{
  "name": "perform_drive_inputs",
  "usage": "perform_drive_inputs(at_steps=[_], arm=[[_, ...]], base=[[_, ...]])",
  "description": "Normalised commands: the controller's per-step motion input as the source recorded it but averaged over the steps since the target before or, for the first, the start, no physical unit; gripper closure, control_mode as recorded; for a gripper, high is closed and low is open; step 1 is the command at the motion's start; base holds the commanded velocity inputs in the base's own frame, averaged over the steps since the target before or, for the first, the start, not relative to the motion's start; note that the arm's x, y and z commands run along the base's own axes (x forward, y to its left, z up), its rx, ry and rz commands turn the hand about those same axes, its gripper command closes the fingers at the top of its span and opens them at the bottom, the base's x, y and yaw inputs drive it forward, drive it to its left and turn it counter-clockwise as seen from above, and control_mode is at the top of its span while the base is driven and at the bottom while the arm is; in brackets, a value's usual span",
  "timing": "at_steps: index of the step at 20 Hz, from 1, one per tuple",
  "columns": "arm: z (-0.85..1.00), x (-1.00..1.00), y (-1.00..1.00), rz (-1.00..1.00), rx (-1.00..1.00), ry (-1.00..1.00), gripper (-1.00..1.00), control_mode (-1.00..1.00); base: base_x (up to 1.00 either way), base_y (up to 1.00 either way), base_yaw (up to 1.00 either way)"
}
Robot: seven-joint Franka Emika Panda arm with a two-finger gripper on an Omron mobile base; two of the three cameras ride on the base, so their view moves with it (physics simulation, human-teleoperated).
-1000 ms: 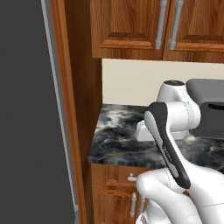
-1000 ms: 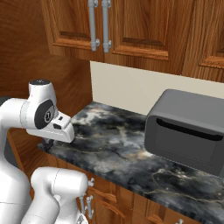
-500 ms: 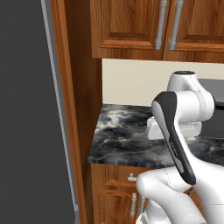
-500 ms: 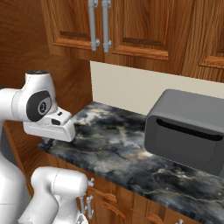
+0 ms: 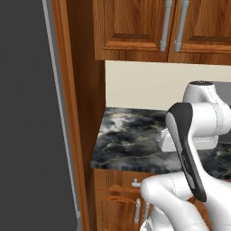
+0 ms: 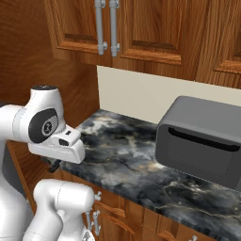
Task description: Retrieve the butter from the fridge and place it on a plate on the dining table. Then retrieve the butter knife by the fridge and place it near the plate.
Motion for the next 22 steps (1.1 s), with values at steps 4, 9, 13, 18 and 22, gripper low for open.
perform_drive_inputs(at_steps=[4, 9, 13, 18, 22], arm=[[-0.34, -0.01, 0.00, 0.00, 0.03, 0.00, 1.00, -1.00], [-0.06, 0.00, 0.00, 0.00, 0.00, 0.03, 1.00, -1.00], [0.00, 0.00, 0.00, 0.00, 0.00, 0.00, 1.00, -1.00], [0.00, 0.00, 0.00, 0.00, 0.00, 0.00, 1.00, -1.00], [0.00, -0.02, 0.00, 0.00, 0.00, -0.01, 1.00, 1.00]], base=[[0.00, 0.00, 0.00], [0.00, 0.00, 0.00], [0.00, 0.00, 0.00], [0.00, 0.00, 0.00], [-0.21, -0.06, -0.08]])
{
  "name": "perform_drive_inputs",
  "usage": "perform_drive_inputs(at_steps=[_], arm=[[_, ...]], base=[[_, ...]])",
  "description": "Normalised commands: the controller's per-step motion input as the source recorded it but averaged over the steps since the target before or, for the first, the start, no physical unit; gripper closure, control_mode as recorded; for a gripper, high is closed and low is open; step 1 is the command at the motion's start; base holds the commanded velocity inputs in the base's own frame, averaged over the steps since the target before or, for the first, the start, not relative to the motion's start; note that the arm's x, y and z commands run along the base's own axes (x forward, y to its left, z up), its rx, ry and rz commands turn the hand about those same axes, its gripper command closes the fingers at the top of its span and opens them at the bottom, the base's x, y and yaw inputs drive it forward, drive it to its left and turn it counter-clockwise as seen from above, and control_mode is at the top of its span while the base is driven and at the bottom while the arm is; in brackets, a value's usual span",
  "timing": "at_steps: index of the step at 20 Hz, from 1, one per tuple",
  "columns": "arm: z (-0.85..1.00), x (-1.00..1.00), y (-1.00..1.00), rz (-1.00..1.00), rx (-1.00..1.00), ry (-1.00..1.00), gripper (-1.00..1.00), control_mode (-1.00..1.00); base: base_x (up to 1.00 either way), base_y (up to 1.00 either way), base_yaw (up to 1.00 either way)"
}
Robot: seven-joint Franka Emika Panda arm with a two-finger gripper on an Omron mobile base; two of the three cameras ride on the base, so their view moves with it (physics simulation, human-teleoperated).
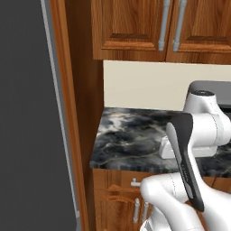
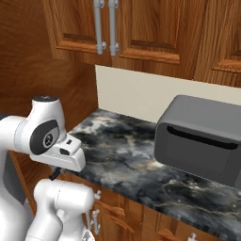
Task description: Retrieve the butter from the fridge and place it on a plate on the dining table. Then retrieve the butter knife by the fridge and place it near the plate.
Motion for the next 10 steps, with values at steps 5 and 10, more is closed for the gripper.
perform_drive_inputs(at_steps=[5, 10], arm=[[0.00, 0.00, 0.00, 0.00, 0.00, 0.00, 1.00, 1.00], [0.00, 0.00, 0.00, 0.00, 0.00, 0.00, 1.00, 1.00]], base=[[-0.56, -0.18, -0.39], [-0.42, -0.35, -0.32]])
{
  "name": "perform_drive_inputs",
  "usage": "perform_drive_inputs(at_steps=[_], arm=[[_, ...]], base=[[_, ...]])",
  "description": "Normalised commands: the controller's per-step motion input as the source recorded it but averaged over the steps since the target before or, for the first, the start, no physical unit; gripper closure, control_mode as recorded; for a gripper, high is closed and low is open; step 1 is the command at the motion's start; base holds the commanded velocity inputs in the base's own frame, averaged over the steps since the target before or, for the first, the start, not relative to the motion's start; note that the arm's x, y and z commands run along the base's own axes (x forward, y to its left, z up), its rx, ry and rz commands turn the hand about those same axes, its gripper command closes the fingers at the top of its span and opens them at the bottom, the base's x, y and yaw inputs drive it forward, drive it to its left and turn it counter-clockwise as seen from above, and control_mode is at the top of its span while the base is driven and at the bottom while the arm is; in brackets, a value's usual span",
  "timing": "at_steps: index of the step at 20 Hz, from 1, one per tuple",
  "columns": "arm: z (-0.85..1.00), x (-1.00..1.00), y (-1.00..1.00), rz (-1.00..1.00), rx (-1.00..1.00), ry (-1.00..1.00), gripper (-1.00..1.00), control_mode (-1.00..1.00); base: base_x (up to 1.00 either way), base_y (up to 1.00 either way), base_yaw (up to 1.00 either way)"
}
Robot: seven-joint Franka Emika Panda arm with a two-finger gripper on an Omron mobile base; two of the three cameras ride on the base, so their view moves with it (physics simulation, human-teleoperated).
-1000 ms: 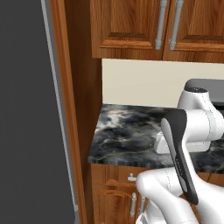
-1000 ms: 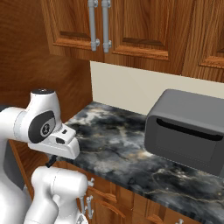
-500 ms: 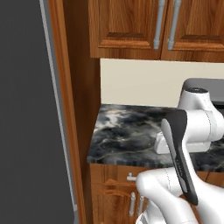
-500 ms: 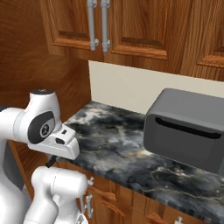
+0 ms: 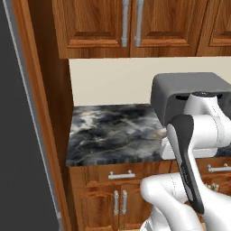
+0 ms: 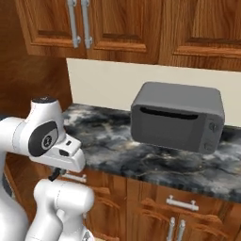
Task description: Retrieve the butter from the fridge and place it on a plate on the dining table. Then retrieve the butter knife by the fridge and place it near the plate.
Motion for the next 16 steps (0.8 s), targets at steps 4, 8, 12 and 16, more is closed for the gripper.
perform_drive_inputs(at_steps=[4, 8, 12, 16], arm=[[0.00, 0.00, 0.00, 0.00, 0.00, 0.00, 1.00, 1.00], [0.00, 0.00, 0.00, 0.00, 0.00, 0.00, 1.00, 1.00], [0.00, 0.00, 0.00, 0.00, 0.00, 0.00, 1.00, 1.00], [0.00, 0.00, 0.00, 0.00, 0.00, 0.00, 1.00, 1.00]], base=[[-0.28, -0.99, -0.33], [-0.10, -1.00, -0.37], [0.00, -1.00, -0.47], [0.00, -0.77, -0.76]])
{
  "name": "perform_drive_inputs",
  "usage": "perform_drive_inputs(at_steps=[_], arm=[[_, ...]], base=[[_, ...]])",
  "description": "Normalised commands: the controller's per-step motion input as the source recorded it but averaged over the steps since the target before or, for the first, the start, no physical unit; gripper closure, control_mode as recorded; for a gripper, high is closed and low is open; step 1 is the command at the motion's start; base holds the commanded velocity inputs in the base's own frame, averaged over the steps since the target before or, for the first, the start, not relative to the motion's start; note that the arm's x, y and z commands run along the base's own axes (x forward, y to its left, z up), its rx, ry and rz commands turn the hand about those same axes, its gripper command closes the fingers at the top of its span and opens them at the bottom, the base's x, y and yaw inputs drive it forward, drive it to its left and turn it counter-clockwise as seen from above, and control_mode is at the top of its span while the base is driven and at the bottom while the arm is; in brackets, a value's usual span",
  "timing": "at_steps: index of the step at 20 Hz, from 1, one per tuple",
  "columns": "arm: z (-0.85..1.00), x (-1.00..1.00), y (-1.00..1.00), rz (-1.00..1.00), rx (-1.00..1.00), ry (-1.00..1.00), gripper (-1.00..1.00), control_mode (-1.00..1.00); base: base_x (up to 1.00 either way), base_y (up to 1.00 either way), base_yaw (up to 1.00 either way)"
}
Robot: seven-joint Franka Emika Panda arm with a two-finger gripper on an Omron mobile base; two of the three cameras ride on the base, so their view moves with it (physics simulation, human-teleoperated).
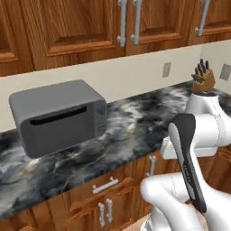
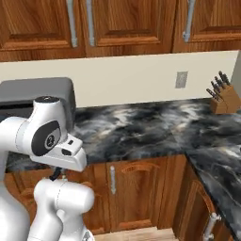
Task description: Retrieve the butter from the fridge and place it on a plate on the dining table. Then retrieve the butter knife by the fridge and place it near the plate.
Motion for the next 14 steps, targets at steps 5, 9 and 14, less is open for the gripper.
perform_drive_inputs(at_steps=[5, 9, 14], arm=[[0.00, 0.00, 0.00, 0.00, 0.00, 0.00, 1.00, 1.00], [0.00, 0.00, 0.00, 0.00, 0.00, 0.00, 1.00, 1.00], [0.00, 0.00, 0.00, 0.00, 0.00, 0.00, 1.00, 1.00]], base=[[0.01, -0.62, -0.82], [0.02, -0.70, -0.80], [0.00, -0.52, -0.83]])
